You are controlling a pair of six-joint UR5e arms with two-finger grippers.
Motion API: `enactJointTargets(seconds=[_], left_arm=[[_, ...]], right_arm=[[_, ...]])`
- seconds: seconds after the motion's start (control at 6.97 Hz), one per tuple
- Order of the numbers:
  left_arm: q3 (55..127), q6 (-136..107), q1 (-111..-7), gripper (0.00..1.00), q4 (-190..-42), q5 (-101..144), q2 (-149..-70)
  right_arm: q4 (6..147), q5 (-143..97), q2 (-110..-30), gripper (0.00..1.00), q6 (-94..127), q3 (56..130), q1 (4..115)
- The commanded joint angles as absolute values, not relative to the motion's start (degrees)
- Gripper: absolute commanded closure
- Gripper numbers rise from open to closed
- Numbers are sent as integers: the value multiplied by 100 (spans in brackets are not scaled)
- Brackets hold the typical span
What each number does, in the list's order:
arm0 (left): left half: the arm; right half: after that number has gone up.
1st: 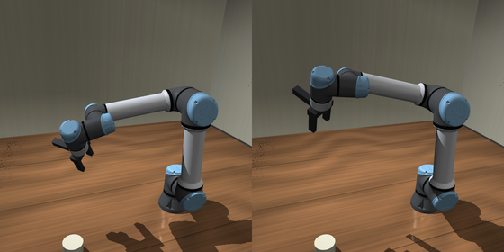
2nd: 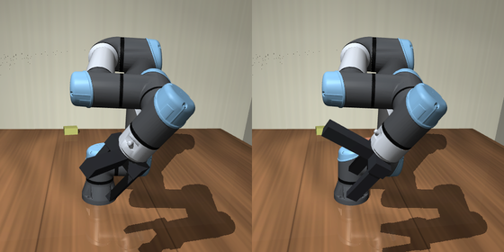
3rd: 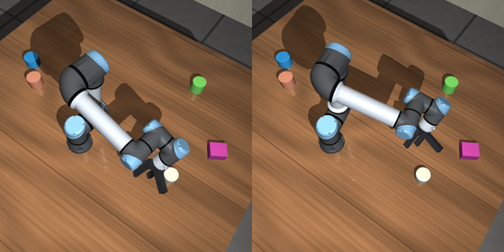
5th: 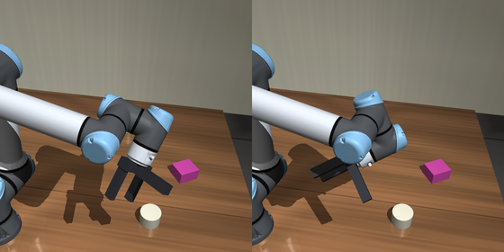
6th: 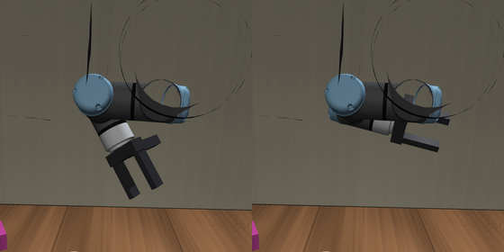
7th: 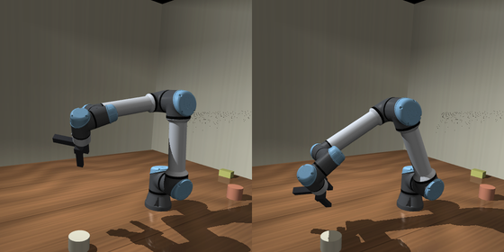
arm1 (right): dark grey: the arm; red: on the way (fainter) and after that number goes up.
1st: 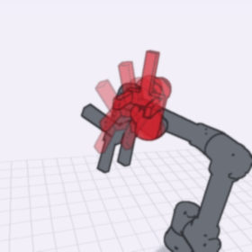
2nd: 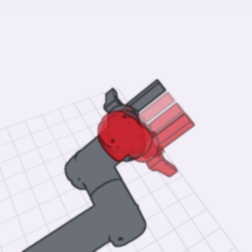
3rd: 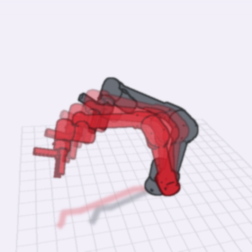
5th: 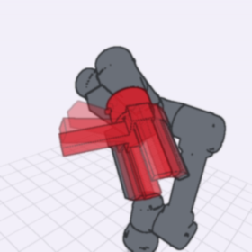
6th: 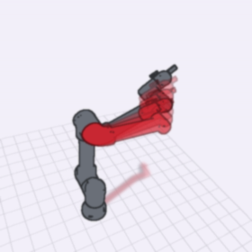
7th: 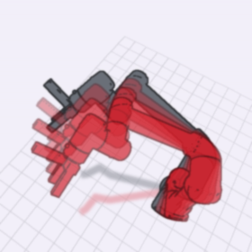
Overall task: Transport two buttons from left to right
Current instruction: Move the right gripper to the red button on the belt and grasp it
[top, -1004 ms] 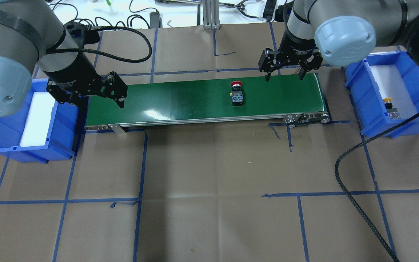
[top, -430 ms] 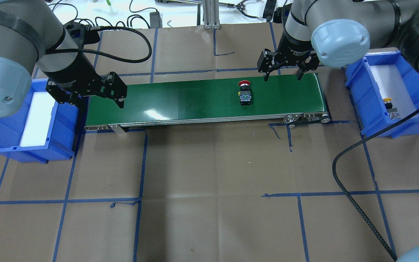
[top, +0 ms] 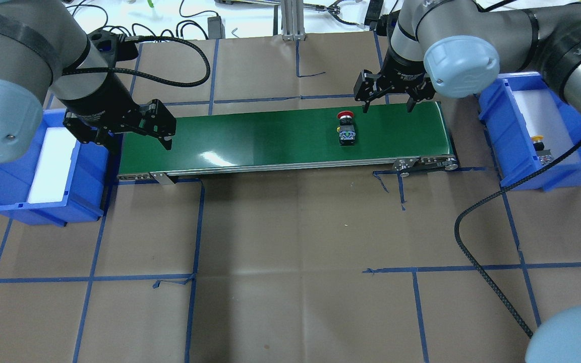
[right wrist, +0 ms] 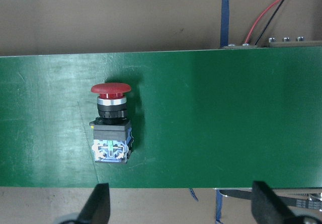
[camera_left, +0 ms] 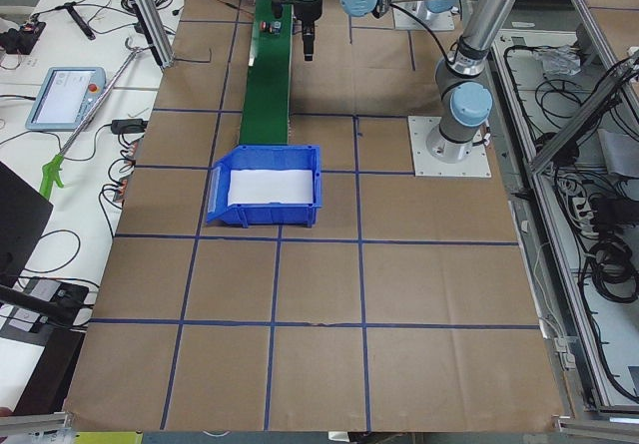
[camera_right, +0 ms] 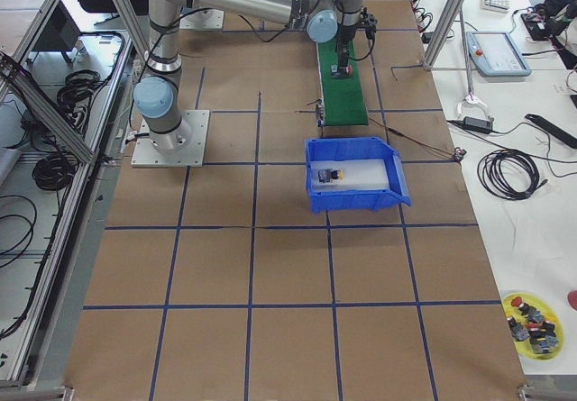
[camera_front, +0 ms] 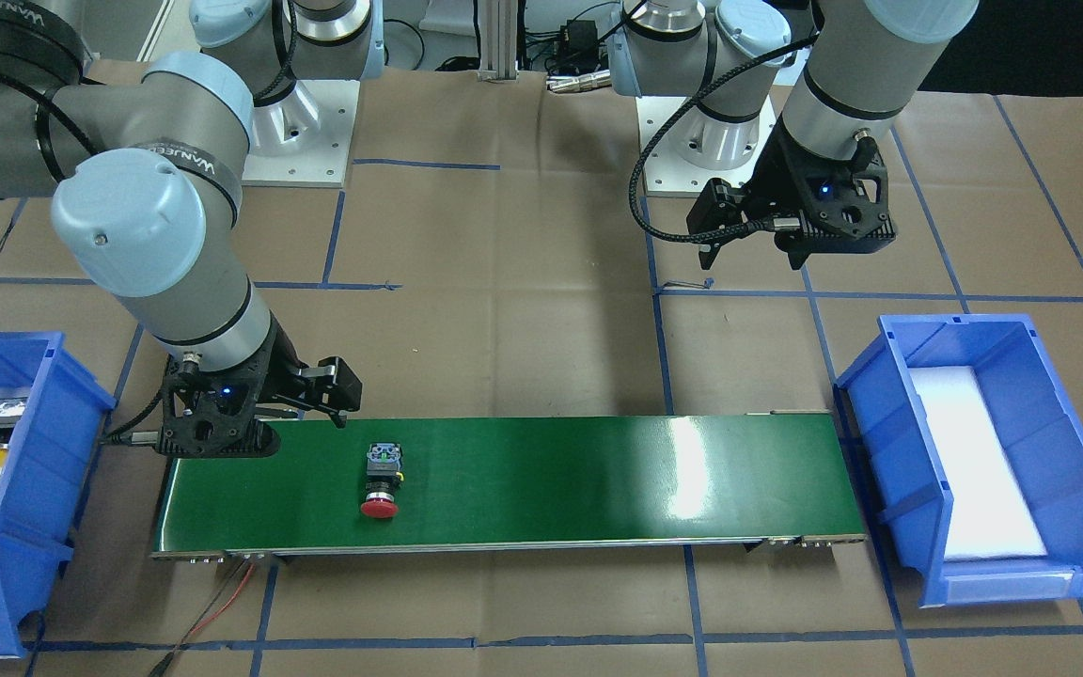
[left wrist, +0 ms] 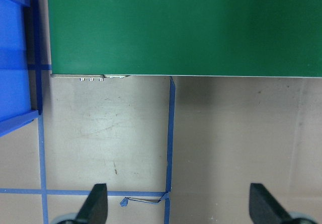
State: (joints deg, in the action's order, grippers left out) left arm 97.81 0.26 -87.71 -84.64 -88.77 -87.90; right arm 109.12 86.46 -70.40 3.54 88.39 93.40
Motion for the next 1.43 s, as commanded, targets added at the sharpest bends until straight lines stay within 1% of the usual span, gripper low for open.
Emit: enactJointTargets(seconds=[0.0, 0.72, 0.86, 1.0, 1.15, 1.29], left_arm=[[9773, 26, -8771, 0, -8464, -8877, -8789], [9773, 26, -8771, 0, -8464, -8868, -8798], [9773, 26, -8771, 0, -8464, -8868, -8798], [9765, 26, -8771, 0, -8464, -8868, -8798], [9765, 26, -8771, 0, -8464, -8868, -8798], [9765, 35, -8771, 0, -8464, -8868, -8798]], right_arm=[[11117, 8631, -6769, 1, 613, 8824, 9351], [11680, 8640, -6153, 4, 677, 8789, 9466], [11681, 8648, -6074, 7, 677, 8798, 9466], [11681, 8683, -6038, 12, 668, 8815, 9466], [11663, 8744, -6029, 27, 624, 8859, 9466], [11593, 8763, -6021, 71, 607, 8807, 9457]])
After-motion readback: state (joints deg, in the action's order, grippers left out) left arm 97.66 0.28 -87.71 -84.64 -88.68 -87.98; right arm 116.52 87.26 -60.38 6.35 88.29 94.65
